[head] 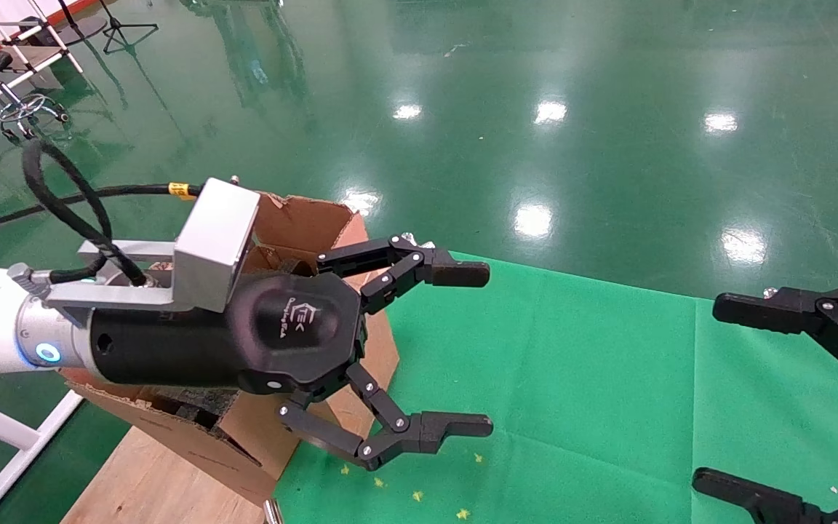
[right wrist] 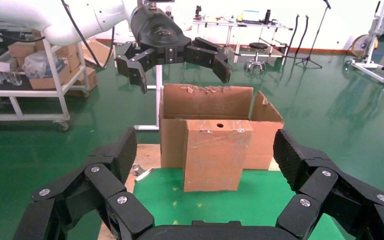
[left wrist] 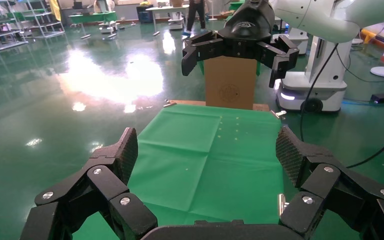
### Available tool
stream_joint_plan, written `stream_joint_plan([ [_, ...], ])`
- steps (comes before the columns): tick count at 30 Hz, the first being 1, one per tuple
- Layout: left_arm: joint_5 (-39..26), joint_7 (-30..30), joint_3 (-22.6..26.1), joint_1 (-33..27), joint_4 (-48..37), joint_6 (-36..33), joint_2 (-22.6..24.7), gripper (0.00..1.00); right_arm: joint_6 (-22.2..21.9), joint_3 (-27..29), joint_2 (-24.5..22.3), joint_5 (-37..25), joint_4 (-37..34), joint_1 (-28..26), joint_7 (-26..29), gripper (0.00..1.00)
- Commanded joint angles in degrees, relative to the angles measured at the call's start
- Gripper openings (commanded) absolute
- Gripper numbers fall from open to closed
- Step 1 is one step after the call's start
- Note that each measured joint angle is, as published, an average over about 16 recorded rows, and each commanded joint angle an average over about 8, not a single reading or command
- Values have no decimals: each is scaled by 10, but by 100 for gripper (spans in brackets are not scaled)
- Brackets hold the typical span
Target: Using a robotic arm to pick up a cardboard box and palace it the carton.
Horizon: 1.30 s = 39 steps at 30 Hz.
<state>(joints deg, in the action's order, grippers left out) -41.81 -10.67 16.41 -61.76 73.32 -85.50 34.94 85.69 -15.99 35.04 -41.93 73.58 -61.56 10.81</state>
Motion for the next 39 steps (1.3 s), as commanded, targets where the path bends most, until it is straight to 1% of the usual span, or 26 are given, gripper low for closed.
stream_joint_plan([
  [1, 0, 0, 0, 0, 0, 0, 0, 100, 0, 0, 0, 0, 0, 0, 0, 100],
  [13, 0, 0, 0, 0, 0, 0, 0, 100, 0, 0, 0, 0, 0, 0, 0, 100],
  [14, 0, 0, 0, 0, 0, 0, 0, 100, 0, 0, 0, 0, 0, 0, 0, 98],
  [15, 0, 0, 0, 0, 0, 0, 0, 100, 0, 0, 0, 0, 0, 0, 0, 91],
  [16, -1, 1, 0, 0, 0, 0, 0, 100, 0, 0, 0, 0, 0, 0, 0, 82],
  [21, -29, 13, 4, -9, 9, 2, -7, 100, 0, 0, 0, 1, 0, 0, 0, 19],
  [22, -42, 15, 6, -13, 11, 5, -9, 100, 0, -1, 0, 1, -1, 0, 0, 8],
  [23, -57, 16, 9, -17, 13, 10, -11, 100, 0, -1, 0, 1, -1, 0, 0, 3],
  [24, -72, 16, 13, -21, 15, 15, -13, 100, 0, -1, 0, 1, -1, 0, 0, 0],
  [29, -130, -2, 29, -36, 16, 45, -18, 100, 0, -1, 0, 1, -1, 0, 0, 0],
  [36, -150, -10, 36, -42, 16, 56, -19, 100, 0, -1, 0, 1, -1, 0, 0, 0],
  [39, -177, -19, 42, -49, 19, 73, -21, 100, 0, -1, 0, 1, -1, 0, 0, 0],
])
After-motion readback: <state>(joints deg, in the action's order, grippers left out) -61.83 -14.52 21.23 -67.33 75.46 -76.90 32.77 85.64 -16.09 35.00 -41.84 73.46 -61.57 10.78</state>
